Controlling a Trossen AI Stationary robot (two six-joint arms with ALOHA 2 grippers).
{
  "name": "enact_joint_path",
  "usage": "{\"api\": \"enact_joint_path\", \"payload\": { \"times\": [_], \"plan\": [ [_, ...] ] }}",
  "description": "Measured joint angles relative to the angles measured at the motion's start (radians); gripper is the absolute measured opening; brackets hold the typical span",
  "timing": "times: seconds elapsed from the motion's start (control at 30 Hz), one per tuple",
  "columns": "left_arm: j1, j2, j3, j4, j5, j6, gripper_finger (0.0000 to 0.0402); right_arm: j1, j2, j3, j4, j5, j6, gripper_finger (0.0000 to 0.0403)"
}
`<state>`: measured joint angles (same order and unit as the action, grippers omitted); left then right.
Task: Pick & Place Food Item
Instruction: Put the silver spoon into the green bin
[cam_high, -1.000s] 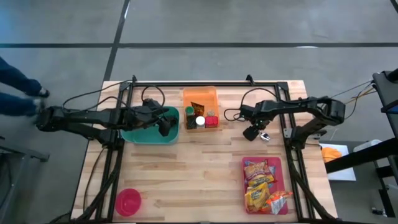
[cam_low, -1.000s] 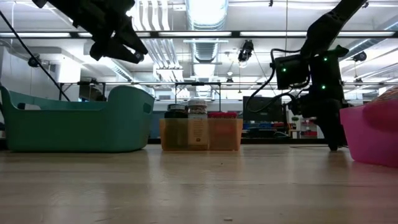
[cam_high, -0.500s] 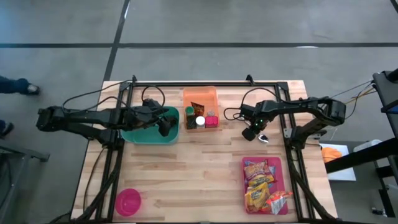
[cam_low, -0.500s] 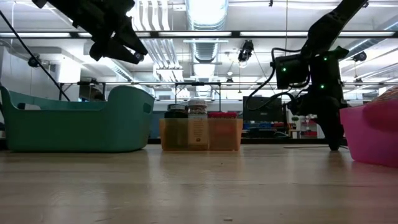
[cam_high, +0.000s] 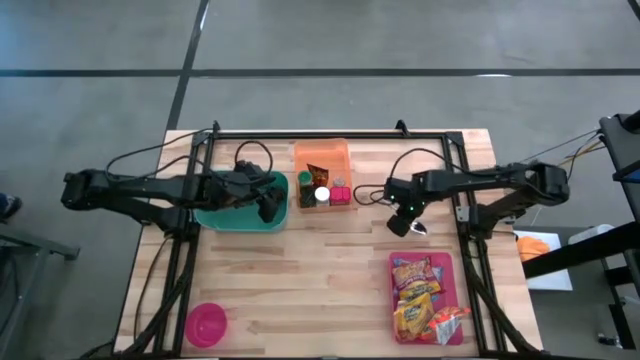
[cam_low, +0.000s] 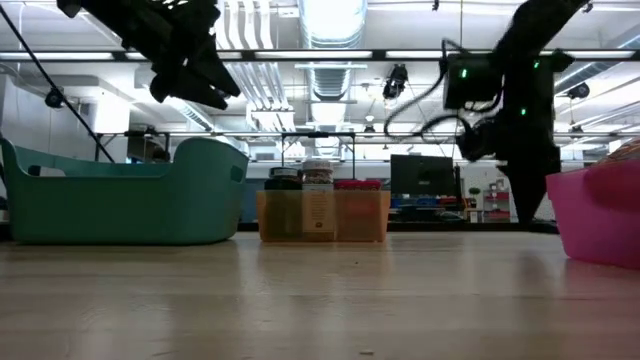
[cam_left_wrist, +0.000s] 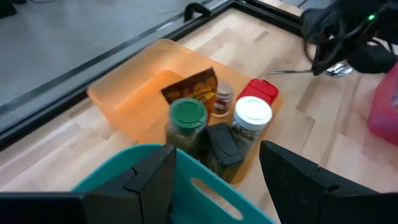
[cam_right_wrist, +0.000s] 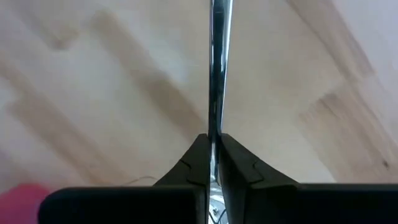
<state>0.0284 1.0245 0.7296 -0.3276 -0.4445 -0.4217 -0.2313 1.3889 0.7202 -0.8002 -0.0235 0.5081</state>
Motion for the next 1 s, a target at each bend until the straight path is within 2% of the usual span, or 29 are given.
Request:
{"api": "enact_joint_path", "payload": {
  "times": [0.1, 0.23, 0.37, 0.57, 0.77, 0.87, 1.0],
  "plan": [
    [0.000, 0.025, 0.000, 0.043, 0.040, -0.003, 0.0234, 0.065, -0.048, 0.019, -0.001, 0.002, 0.019, 0.0011],
    [0.000, 0.068, 0.000, 0.205, 0.131, -0.052, 0.0234, 0.175, -0.107, 0.064, -0.002, 0.083, 0.029, 0.0011],
    [0.000, 0.122, 0.015, 0.374, 0.251, -0.179, 0.0234, 0.301, -0.126, 0.126, -0.005, 0.247, -0.083, 0.0011],
    [0.005, 0.199, 0.097, 0.380, 0.334, -0.385, 0.0234, 0.439, -0.076, 0.242, -0.008, 0.533, -0.171, 0.0011],
    [0.004, 0.261, 0.160, 0.386, 0.381, -0.489, 0.0234, 0.461, 0.029, 0.377, -0.036, 0.578, -0.229, 0.0011],
    [0.004, 0.294, 0.176, 0.384, 0.402, -0.496, 0.0234, 0.462, 0.092, 0.448, -0.073, 0.627, -0.253, 0.0011],
    [0.004, 0.338, 0.193, 0.387, 0.444, -0.514, 0.0234, 0.463, 0.163, 0.534, -0.084, 0.642, -0.306, 0.0011]
  ]
}}
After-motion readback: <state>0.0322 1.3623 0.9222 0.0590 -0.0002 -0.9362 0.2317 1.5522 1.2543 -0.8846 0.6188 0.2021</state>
